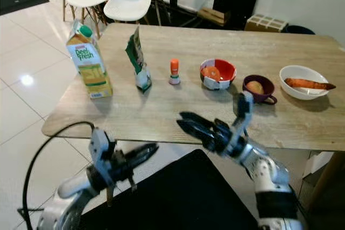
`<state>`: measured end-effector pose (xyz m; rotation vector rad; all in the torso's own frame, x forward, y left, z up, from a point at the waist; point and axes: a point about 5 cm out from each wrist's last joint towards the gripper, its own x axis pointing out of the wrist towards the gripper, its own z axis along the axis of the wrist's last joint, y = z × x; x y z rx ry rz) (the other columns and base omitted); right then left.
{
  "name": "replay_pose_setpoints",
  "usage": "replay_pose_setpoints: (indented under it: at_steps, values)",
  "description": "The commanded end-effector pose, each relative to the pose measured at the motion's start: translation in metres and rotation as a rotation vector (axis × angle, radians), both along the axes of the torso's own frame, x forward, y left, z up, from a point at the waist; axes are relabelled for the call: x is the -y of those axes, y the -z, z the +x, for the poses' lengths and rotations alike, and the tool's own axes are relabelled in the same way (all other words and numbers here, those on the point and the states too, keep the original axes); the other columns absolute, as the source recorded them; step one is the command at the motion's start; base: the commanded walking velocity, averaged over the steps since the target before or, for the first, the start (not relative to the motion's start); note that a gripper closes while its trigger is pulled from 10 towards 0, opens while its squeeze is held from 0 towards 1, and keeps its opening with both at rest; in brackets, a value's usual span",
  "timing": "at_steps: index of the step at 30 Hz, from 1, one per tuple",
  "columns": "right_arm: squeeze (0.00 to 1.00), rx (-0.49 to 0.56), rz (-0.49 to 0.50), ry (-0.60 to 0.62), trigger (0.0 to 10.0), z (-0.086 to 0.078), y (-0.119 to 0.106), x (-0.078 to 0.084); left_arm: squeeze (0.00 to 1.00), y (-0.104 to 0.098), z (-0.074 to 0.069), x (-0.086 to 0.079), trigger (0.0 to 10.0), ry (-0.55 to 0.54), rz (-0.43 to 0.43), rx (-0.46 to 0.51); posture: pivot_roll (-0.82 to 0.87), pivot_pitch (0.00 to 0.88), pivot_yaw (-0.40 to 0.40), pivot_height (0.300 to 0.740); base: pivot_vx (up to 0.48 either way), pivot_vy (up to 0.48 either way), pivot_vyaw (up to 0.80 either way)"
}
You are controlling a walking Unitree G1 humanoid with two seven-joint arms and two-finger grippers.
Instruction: Restocking fridge
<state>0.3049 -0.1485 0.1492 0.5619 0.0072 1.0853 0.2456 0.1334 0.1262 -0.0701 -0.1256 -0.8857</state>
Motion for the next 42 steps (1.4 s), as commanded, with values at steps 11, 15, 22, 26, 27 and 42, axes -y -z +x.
replay_pose_setpoints:
  at_steps: [11, 15, 22, 26, 27, 42]
  values:
    - [0.0, -0.177, -0.259, 0.874, 10.0, 0.061, 0.013, 0.061, 0.0, -0.007, 0.033, -0.022, 10.0, -0.384, 0.139, 0.048, -0.05, 0.116, -0.014, 0.74, 0.0, 0.0, 0.0]
    - [0.0, -0.104, -0.216, 0.946, 10.0, 0.072, -0.006, 0.066, 0.0, -0.02, 0.039, -0.022, 10.0, -0.418, 0.084, 0.081, -0.04, 0.131, -0.023, 0.74, 0.0, 0.0, 0.0]
    - [0.0, -0.014, -0.118, 1.018, 10.0, 0.082, -0.028, 0.065, 0.0, -0.024, 0.043, -0.017, 10.0, -0.427, 0.083, 0.094, -0.02, 0.145, -0.025, 0.74, 0.0, 0.0, 0.0]
    - [0.0, 0.012, -0.075, 1.065, 10.0, 0.084, -0.035, 0.07, 0.0, -0.022, 0.041, -0.014, 10.0, -0.426, 0.088, 0.093, -0.02, 0.147, -0.025, 0.74, 0.0, 0.0, 0.0]
    - [0.0, 0.019, -0.057, 1.073, 10.0, 0.084, -0.036, 0.072, 0.0, -0.022, 0.041, -0.013, 10.0, -0.425, 0.088, 0.092, -0.02, 0.148, -0.025, 0.74, 0.0, 0.0, 0.0]
    - [1.0, 0.068, -0.226, 1.216, 10.0, 0.086, -0.044, 0.086, 0.0, -0.03, 0.049, -0.007, 10.0, -0.401, 0.082, 0.114, -0.02, 0.169, -0.023, 0.74, 0.0, 0.0, 0.0]
